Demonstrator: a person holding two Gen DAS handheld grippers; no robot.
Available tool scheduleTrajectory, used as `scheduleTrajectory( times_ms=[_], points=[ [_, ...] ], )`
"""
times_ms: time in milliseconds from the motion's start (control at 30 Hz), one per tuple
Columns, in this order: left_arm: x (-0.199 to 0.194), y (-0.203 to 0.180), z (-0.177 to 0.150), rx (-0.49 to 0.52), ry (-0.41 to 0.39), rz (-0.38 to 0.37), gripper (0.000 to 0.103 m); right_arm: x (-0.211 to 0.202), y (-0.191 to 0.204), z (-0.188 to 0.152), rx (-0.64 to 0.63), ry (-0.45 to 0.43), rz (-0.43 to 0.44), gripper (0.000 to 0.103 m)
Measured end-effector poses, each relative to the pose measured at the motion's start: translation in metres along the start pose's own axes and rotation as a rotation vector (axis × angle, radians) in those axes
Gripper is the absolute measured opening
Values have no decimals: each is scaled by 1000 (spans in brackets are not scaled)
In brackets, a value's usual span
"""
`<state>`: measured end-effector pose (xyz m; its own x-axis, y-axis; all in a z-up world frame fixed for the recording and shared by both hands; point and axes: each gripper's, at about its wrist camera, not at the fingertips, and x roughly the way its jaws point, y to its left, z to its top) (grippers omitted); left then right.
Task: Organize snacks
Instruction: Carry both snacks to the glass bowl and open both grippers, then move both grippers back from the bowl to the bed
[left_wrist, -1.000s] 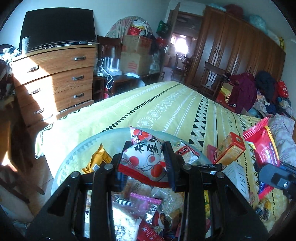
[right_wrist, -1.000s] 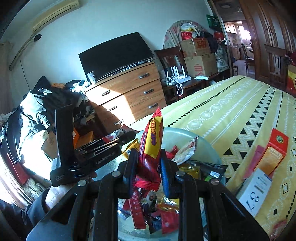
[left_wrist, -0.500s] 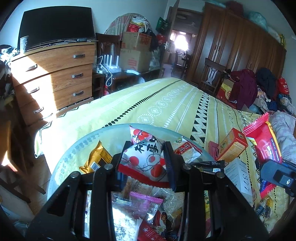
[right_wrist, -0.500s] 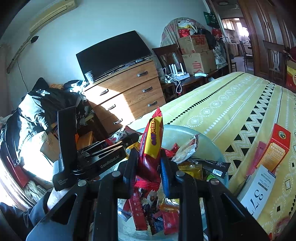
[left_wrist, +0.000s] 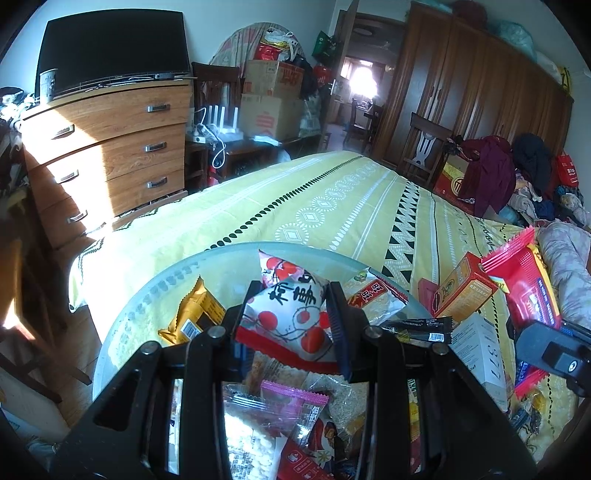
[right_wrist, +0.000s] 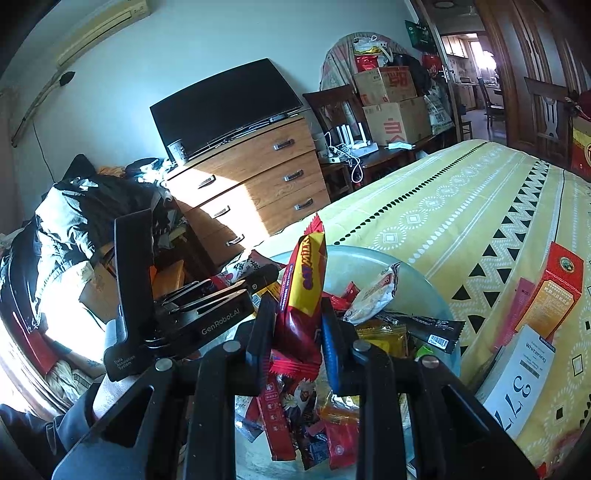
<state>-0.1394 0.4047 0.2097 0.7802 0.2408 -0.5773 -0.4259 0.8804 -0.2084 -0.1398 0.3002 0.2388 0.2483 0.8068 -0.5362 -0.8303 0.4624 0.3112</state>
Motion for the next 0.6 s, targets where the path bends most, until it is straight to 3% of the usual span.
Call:
scheduleTrajectory(
  times_ms=[367, 467, 533, 600],
  points=[
    [2, 3, -3, -10, 5, 15, 37, 3, 1, 0, 1, 5, -1, 28],
    [1, 3, -6, -8, 12, 17, 37, 3, 0, -2, 9, 5, 0, 34],
    [1, 2, -7, -10, 16, 18, 42, 3, -2, -4, 20, 5, 2, 38],
    [0, 1, -8, -15, 15, 19, 55, 2, -4, -7, 27, 6, -1, 38]
  ],
)
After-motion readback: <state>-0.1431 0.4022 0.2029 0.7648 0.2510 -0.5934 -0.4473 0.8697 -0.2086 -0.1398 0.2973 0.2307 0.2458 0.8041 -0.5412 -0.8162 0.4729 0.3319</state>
